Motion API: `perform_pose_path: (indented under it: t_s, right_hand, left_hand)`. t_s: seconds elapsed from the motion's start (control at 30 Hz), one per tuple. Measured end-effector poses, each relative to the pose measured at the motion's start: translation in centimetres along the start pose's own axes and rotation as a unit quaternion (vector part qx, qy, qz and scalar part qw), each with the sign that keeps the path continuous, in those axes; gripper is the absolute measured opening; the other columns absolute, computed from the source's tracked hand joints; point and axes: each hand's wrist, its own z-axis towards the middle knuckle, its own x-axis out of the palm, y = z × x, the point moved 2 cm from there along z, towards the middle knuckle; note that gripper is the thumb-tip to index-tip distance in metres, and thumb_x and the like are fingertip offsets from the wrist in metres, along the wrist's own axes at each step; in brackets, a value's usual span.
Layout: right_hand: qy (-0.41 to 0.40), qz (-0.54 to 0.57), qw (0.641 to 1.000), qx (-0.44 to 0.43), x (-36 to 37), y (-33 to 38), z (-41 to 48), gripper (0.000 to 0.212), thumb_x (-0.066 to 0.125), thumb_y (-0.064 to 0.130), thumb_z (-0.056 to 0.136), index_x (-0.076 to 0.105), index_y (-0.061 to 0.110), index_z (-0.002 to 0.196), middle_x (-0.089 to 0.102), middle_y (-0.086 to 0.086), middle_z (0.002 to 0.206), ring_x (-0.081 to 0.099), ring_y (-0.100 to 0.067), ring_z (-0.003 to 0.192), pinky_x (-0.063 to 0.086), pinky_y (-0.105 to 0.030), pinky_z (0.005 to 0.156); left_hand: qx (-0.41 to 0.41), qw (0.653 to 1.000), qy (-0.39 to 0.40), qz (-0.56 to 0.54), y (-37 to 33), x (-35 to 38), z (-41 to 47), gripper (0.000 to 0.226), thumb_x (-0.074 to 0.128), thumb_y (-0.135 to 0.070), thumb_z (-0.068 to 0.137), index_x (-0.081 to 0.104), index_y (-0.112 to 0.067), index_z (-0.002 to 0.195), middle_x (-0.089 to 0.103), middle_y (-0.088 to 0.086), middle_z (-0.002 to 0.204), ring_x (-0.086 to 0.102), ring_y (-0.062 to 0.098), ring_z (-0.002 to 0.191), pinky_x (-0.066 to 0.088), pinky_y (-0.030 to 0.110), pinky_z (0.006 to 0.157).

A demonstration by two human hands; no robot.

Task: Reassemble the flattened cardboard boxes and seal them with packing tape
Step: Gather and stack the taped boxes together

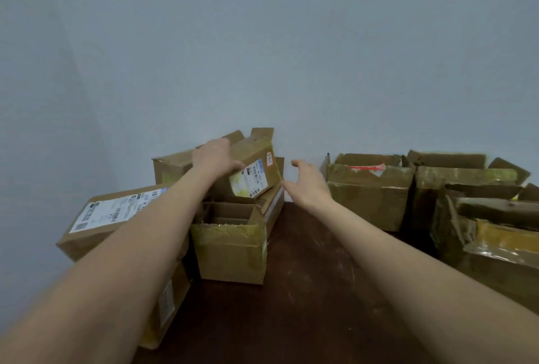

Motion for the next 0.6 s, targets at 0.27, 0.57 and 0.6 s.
perform_pose_path:
  t_s: [0.27,0.57,0.6]
  right_hand:
    - [-0.083,0.253,0.960,0.087,-6.7,-0.4,-1.4,0.083,0.052,0.063,0.087,0.028,0.012,0.148,0.038,-0.011,0.149,0.040,-0.030,0.134,0.036,-0.048,0.109]
    - [-0.135,0.325,0.914,0.203,-15.1,-5.8,-7.3,0.039,0.056,-0.005,0.086,0.056,-0.001,0.125,0.062,-0.013,0.105,0.062,-0.029,0.097,0.057,-0.040,0.075]
    - [-0.143,0.322,0.911,0.213,-15.3,-6.5,-7.8,0.039,0.056,-0.006,0.086,0.055,0.000,0.125,0.062,-0.013,0.105,0.062,-0.029,0.101,0.056,-0.042,0.084]
  left_hand:
    - [0.210,0.952,-0.223,-0.025,-4.4,-5.1,-4.9,0.016,0.060,-0.025,0.091,0.060,-0.021,0.107,0.053,0.003,0.100,0.053,0.021,0.078,0.039,0.030,0.063]
    - [0.400,0.875,-0.267,-0.063,-9.3,-2.7,-13.5,0.015,0.070,0.000,0.078,0.062,-0.011,0.085,0.049,0.006,0.076,0.044,0.023,0.068,0.039,0.032,0.055]
    - [0.402,0.875,-0.257,-0.078,-9.5,-1.8,-14.1,0.012,0.070,-0.004,0.079,0.063,-0.011,0.085,0.050,0.006,0.078,0.045,0.023,0.070,0.040,0.033,0.053]
